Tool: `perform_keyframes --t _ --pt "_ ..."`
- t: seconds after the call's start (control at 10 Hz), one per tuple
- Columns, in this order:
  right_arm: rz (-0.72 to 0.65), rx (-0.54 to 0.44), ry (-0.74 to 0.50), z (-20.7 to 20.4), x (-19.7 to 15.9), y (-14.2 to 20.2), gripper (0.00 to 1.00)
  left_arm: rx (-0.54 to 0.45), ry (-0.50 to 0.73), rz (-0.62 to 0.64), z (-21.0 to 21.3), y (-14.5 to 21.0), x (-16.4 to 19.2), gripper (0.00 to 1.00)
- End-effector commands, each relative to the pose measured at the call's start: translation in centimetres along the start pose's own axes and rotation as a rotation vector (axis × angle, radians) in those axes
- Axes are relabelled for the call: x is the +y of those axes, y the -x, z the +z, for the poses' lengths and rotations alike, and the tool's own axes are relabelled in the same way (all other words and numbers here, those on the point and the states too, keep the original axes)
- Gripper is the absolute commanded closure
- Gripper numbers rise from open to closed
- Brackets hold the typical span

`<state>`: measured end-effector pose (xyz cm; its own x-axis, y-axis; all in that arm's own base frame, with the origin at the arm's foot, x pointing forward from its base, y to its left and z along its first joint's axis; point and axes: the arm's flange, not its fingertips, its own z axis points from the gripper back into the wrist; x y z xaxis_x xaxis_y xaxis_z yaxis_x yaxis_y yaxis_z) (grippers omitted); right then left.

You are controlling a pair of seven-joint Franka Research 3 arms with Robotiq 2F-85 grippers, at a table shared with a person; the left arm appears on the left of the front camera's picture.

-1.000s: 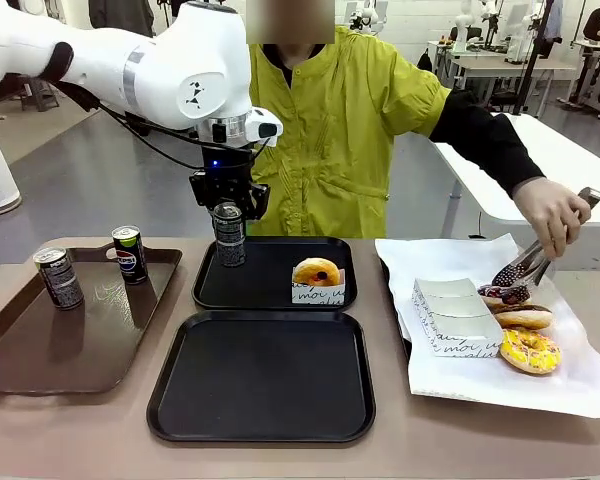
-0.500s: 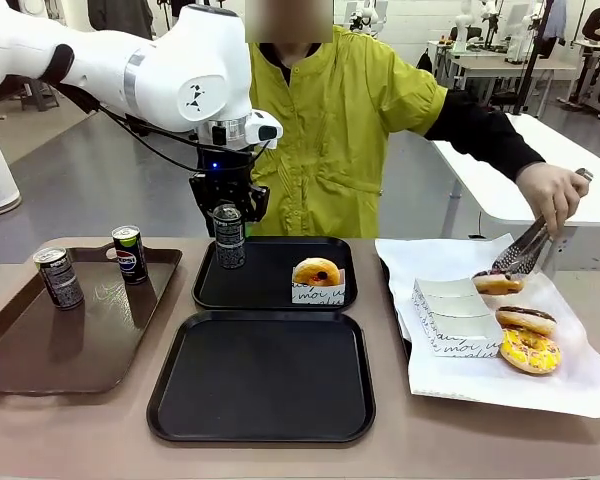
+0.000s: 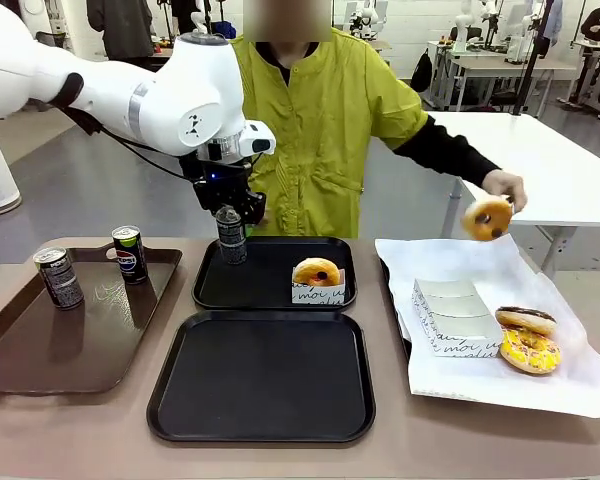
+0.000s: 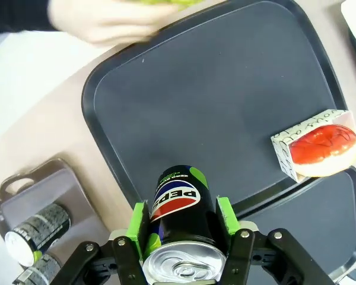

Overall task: Set up donuts and drinks on trays.
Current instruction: Pick up one Pepsi coke and place it on the Flat Tray.

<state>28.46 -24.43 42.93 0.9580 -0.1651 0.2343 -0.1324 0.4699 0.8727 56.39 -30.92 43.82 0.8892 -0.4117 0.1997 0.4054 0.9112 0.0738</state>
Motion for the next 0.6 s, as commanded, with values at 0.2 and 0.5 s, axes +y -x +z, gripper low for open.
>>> perform_keyframes --t 0.2,0.5 --pt "0.005 -0.013 -0.017 -0.2 0.1 0.0 0.0 -0.08 0.09 -0.109 11.3 9.0 2.4 0.43" --pt "0.005 -0.013 -0.017 -0.2 0.1 0.0 0.0 -0.202 0.11 -0.014 17.1 17.4 6.6 0.43"
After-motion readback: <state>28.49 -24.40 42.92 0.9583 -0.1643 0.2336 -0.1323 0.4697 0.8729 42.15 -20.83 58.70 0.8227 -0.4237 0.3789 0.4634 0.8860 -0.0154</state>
